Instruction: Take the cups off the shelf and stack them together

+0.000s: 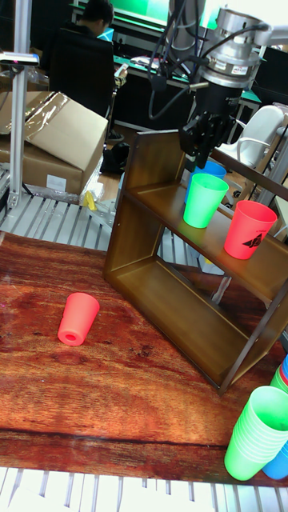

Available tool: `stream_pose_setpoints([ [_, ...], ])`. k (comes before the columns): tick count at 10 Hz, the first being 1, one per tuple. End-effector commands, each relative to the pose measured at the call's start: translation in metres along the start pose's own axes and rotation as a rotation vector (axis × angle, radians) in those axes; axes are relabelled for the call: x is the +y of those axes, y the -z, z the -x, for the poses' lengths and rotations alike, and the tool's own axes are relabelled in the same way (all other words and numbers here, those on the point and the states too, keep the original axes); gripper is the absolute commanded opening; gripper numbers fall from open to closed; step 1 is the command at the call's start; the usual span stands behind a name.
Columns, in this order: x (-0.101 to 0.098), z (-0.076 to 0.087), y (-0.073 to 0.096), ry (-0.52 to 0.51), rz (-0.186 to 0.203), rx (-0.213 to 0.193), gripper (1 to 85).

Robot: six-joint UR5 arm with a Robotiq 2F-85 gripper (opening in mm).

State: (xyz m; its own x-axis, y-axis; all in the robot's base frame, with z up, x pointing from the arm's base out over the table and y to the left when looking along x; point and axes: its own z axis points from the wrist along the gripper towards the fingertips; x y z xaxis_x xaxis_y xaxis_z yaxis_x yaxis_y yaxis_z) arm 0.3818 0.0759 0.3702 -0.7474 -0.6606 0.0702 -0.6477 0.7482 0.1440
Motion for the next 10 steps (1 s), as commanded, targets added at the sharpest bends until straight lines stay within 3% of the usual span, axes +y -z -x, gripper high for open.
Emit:
stream_pose_setpoints([
  [1, -0.009, -0.001, 0.004, 0.013, -0.049, 0.022, 24.7],
  [3, -0.021, 0.000, 0.005, 0.135, -0.096, 0.022, 22.3],
  [4, -0.022, 0.007, 0.005, 0.179, -0.100, -0.002, 24.3],
  [5, -0.026, 0.018, 0.005, 0.160, -0.122, -0.043, 22.7],
  [8, -0.010, 0.012, 0.004, 0.140, -0.058, -0.027, 27.0],
  [10, -0.002, 0.004, 0.005, 0.113, -0.042, 0.002, 29.0],
])
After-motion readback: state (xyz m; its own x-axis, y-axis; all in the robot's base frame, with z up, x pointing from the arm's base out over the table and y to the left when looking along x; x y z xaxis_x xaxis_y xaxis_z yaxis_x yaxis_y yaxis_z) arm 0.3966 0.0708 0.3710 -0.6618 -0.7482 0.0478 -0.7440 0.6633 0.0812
